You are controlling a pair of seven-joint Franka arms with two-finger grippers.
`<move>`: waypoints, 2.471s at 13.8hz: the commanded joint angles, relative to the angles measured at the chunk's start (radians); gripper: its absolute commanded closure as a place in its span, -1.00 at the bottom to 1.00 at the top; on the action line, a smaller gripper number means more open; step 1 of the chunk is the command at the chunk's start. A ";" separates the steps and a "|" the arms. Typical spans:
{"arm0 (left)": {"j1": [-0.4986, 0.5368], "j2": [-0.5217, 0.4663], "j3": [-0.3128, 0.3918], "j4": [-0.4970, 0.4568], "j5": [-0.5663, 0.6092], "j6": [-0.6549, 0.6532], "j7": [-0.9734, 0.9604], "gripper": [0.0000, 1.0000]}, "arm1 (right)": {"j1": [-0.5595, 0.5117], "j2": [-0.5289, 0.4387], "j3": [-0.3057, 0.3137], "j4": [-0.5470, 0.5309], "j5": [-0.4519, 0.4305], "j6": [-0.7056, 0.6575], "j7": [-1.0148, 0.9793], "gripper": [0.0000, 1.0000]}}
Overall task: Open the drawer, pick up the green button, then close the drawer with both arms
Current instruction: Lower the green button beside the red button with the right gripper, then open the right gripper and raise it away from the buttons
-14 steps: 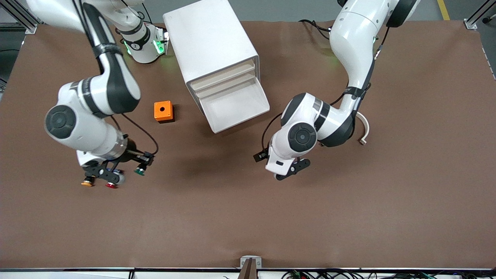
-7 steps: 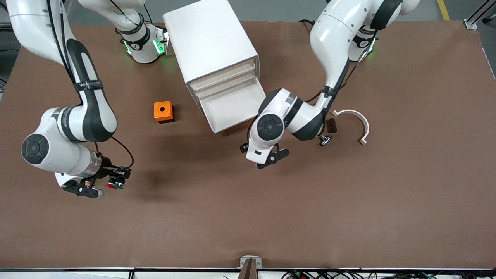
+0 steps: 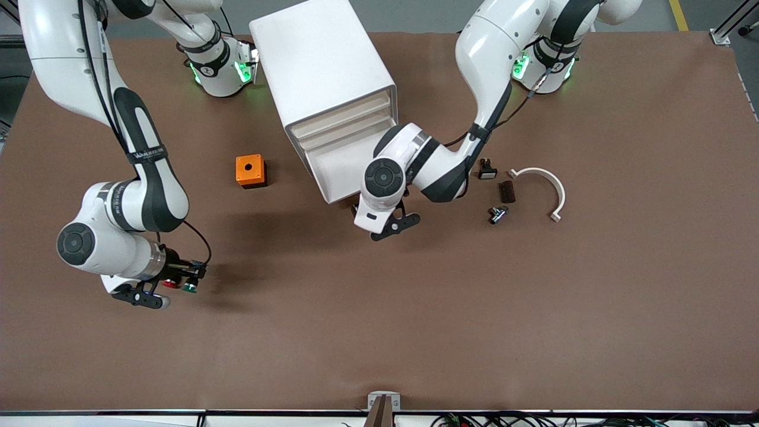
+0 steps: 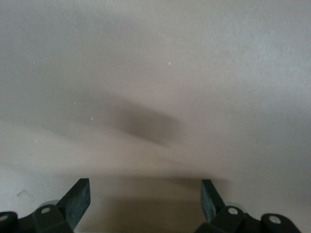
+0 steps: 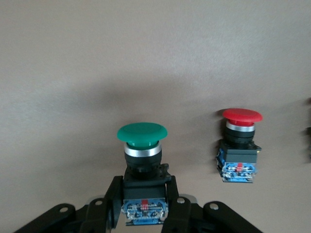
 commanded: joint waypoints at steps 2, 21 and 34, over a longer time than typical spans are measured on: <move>-0.025 -0.007 -0.013 -0.016 -0.033 0.010 -0.016 -1.00 | -0.004 0.017 0.012 -0.038 -0.013 0.055 -0.007 1.00; -0.091 0.008 -0.026 -0.062 -0.432 0.008 -0.075 -1.00 | -0.034 -0.016 0.012 -0.055 -0.015 0.124 -0.094 -1.00; -0.091 -0.010 -0.022 -0.087 -0.467 -0.013 -0.060 -1.00 | -0.131 -0.404 0.011 -0.055 -0.070 -0.256 -0.258 -1.00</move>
